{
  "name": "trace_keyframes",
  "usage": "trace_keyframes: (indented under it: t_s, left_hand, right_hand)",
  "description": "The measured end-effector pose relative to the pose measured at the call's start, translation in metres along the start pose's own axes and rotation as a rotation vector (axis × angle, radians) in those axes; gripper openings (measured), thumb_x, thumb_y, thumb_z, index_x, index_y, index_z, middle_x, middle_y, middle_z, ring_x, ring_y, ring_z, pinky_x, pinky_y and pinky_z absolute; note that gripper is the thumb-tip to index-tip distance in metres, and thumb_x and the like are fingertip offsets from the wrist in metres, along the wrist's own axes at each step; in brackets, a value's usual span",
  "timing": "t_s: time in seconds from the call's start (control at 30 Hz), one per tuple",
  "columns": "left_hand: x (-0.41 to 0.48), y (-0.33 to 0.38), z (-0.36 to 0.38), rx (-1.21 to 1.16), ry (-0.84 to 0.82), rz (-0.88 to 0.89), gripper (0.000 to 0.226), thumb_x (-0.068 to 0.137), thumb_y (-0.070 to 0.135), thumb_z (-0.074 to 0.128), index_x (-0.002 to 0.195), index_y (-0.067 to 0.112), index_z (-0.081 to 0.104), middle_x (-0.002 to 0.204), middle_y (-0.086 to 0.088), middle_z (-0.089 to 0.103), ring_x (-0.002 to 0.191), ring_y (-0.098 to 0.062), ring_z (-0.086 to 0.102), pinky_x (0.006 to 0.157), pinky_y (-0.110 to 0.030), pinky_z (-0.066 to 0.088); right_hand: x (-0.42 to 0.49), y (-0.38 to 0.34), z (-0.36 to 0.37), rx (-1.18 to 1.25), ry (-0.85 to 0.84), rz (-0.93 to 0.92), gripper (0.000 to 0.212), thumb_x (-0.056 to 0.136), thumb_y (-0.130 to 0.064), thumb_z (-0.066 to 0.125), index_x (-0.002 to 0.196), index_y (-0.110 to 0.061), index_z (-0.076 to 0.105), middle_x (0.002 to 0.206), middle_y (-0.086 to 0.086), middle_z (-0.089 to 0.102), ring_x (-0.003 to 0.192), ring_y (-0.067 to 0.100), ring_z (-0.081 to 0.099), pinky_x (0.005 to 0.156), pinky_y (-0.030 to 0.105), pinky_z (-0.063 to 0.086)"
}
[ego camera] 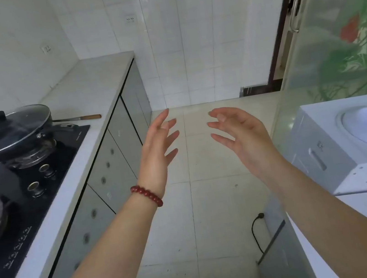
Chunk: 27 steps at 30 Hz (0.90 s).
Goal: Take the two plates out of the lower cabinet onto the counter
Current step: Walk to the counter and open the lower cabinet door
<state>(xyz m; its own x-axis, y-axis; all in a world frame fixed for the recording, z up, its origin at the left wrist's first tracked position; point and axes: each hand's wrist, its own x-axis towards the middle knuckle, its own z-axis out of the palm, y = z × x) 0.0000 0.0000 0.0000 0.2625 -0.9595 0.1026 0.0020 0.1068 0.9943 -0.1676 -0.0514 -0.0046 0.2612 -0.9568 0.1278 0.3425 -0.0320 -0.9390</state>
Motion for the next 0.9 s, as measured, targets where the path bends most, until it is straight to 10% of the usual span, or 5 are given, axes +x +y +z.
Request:
trace_keyframes:
  t_s: [0.9]
  left_hand:
    - [0.192,-0.093,0.077,-0.031,-0.068,-0.187,0.042,0.073,0.06,0.05,0.109,0.043,0.063,0.117,0.011,0.066,0.108,-0.009,0.062,0.092,-0.036,0.047]
  right_hand:
    - [0.183,0.067,-0.089,0.042,0.145,0.198,0.01,0.085,-0.014,0.065,0.094,-0.015,0.069,0.106,0.002,0.068,0.098,0.02,0.068,0.086,0.03,0.054]
